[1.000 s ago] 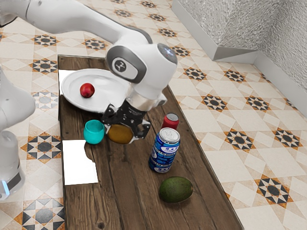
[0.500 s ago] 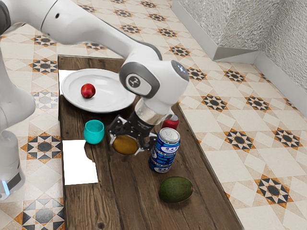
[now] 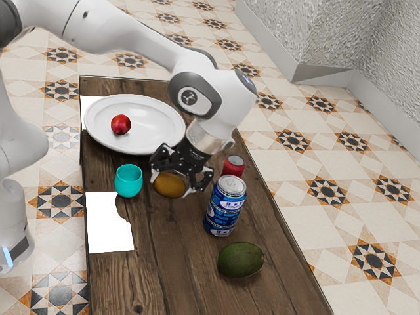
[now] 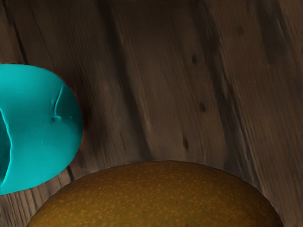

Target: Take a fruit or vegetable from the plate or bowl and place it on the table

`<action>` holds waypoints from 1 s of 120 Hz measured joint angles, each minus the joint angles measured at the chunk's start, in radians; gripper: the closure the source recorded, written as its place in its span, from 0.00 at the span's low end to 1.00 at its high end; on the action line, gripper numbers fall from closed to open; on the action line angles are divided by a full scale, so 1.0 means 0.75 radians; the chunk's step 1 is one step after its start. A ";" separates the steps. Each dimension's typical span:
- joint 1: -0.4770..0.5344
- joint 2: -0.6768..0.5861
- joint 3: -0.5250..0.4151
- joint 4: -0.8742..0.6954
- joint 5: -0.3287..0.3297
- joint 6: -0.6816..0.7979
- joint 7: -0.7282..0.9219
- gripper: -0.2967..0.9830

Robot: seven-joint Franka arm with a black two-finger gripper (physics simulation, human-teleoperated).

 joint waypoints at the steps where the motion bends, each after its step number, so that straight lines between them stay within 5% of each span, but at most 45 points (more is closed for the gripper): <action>1: 0.000 0.000 0.000 0.000 0.000 0.000 0.001 0.28; 8: 0.000 -0.001 0.000 0.002 0.000 -0.007 0.012 0.35; 50: 0.000 -0.067 -0.051 -0.070 0.017 -0.035 0.051 0.25; 120: 0.009 -0.053 -0.058 -0.022 0.034 -0.048 0.061 0.23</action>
